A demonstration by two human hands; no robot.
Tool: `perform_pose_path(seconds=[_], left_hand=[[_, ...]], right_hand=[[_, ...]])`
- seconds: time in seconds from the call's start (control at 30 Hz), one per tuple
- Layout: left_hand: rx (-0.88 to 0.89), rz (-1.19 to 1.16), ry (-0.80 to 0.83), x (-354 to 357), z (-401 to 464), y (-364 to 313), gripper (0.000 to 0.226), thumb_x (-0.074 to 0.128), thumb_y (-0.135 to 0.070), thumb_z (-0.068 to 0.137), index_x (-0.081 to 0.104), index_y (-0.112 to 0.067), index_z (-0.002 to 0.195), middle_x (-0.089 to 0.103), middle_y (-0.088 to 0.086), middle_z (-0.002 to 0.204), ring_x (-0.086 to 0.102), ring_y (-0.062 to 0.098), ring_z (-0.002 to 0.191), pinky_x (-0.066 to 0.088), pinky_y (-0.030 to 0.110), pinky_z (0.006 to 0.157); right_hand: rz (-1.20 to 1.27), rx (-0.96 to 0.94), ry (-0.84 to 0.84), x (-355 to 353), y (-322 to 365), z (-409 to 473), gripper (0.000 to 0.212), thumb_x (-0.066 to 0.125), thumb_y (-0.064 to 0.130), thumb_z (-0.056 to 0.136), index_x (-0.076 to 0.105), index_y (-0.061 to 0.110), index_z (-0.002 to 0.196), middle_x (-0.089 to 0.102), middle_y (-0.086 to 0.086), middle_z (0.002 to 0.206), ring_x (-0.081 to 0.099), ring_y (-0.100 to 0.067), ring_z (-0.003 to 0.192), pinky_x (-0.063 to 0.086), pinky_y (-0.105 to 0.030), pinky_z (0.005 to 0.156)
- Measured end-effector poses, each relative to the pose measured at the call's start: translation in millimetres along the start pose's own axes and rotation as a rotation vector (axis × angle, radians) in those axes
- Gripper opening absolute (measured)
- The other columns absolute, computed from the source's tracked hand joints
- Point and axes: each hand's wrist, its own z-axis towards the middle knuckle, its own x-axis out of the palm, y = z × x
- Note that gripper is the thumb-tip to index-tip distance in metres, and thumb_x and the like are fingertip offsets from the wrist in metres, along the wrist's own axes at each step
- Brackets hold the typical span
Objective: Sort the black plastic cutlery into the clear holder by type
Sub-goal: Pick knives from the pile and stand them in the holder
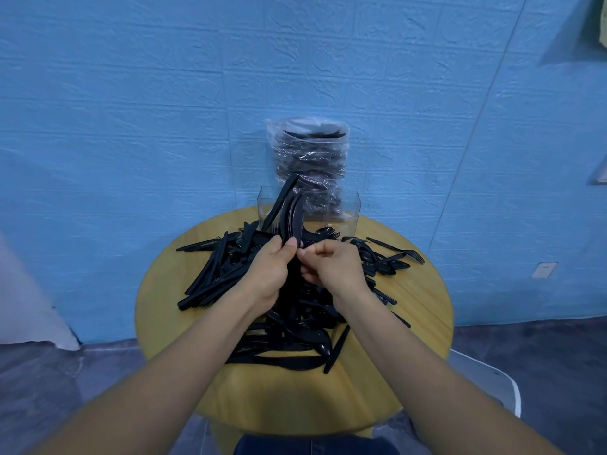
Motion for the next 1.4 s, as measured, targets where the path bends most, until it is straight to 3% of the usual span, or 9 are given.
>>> perform_pose_path(seconds=[0.07,0.23,0.4,0.47,0.6,0.77,1.0,1.17,1.4], left_hand=[[-0.004,0.028,0.004,-5.9,0.2,2.4,0.039,0.042,-0.024,0.100,0.042,0.008,0.123,0.053,0.022,0.123,0.055,0.028,0.110,0.048,0.041,0.096],[0.049,0.139,0.007,-13.6,-7.7,0.3,0.019,0.035,-0.020,0.102,0.046,-0.004,0.100,0.055,0.005,0.095,0.060,0.008,0.079,0.054,0.025,0.068],[0.118,0.452,0.148,-8.1,-24.0,-0.9,0.013,0.033,-0.021,0.102,0.043,-0.012,0.102,0.054,-0.001,0.084,0.056,0.006,0.067,0.047,0.015,0.056],[0.151,0.497,0.190,-5.8,-28.4,0.7,0.014,0.034,-0.020,0.102,0.044,-0.012,0.106,0.055,-0.002,0.082,0.056,0.008,0.069,0.048,0.018,0.060],[0.116,0.464,0.257,-12.2,-31.7,3.9,0.013,0.040,-0.020,0.101,0.048,-0.013,0.107,0.060,0.001,0.082,0.060,0.010,0.071,0.053,0.027,0.067],[-0.029,0.249,0.285,-17.8,-35.5,6.6,0.018,0.039,-0.022,0.101,0.052,-0.011,0.104,0.063,0.006,0.086,0.064,0.012,0.073,0.055,0.031,0.075],[0.006,0.465,0.219,-12.4,-42.8,15.7,0.025,0.030,-0.023,0.103,0.043,-0.015,0.084,0.048,0.000,0.075,0.045,0.010,0.062,0.043,0.022,0.057],[0.079,0.486,0.169,-17.9,-45.1,22.9,0.028,0.028,-0.020,0.103,0.040,-0.014,0.079,0.042,0.000,0.069,0.038,0.008,0.057,0.035,0.015,0.048],[0.080,0.477,0.124,-41.4,-48.8,24.4,0.029,0.029,-0.020,0.103,0.042,-0.015,0.077,0.043,-0.003,0.065,0.038,0.006,0.054,0.035,0.013,0.047]], right_hand=[[-0.027,0.004,0.035,-0.5,0.4,0.5,0.017,0.068,0.008,0.085,0.064,0.007,0.069,0.062,-0.003,0.066,0.059,-0.011,0.058,0.053,-0.018,0.057],[-0.145,-0.098,-0.053,-3.5,8.8,14.4,0.011,0.065,0.024,0.088,0.067,0.013,0.088,0.065,0.000,0.086,0.061,-0.014,0.082,0.053,-0.034,0.085],[0.001,-0.067,0.016,14.8,17.1,19.3,0.064,0.071,0.040,0.081,0.036,0.020,0.131,0.057,-0.008,0.119,0.058,-0.021,0.108,0.050,-0.037,0.091],[0.054,-0.062,-0.001,22.5,12.7,20.2,0.060,0.070,0.039,0.080,0.036,0.032,0.129,0.054,-0.009,0.126,0.056,-0.023,0.115,0.048,-0.043,0.096],[0.151,-0.111,-0.019,24.3,9.5,13.4,0.009,0.052,0.007,0.095,0.055,0.016,0.095,0.063,-0.011,0.097,0.066,-0.013,0.079,0.056,-0.029,0.076],[0.136,-0.131,-0.055,23.7,4.4,10.3,0.014,0.045,0.006,0.098,0.055,0.014,0.093,0.058,-0.003,0.087,0.062,-0.008,0.070,0.055,-0.023,0.070],[0.133,-0.060,-0.107,28.9,-5.4,8.4,0.024,0.044,0.012,0.100,0.042,0.008,0.123,0.056,0.000,0.082,0.056,-0.006,0.067,0.048,-0.020,0.066],[0.186,-0.052,-0.048,31.8,-8.0,5.4,0.013,0.043,0.011,0.099,0.042,0.008,0.112,0.054,-0.002,0.081,0.055,-0.003,0.061,0.047,-0.014,0.059],[0.270,-0.024,0.099,46.8,-12.0,7.4,0.005,0.044,0.012,0.100,0.044,0.009,0.104,0.056,-0.008,0.087,0.062,-0.015,0.076,0.054,-0.027,0.076]])
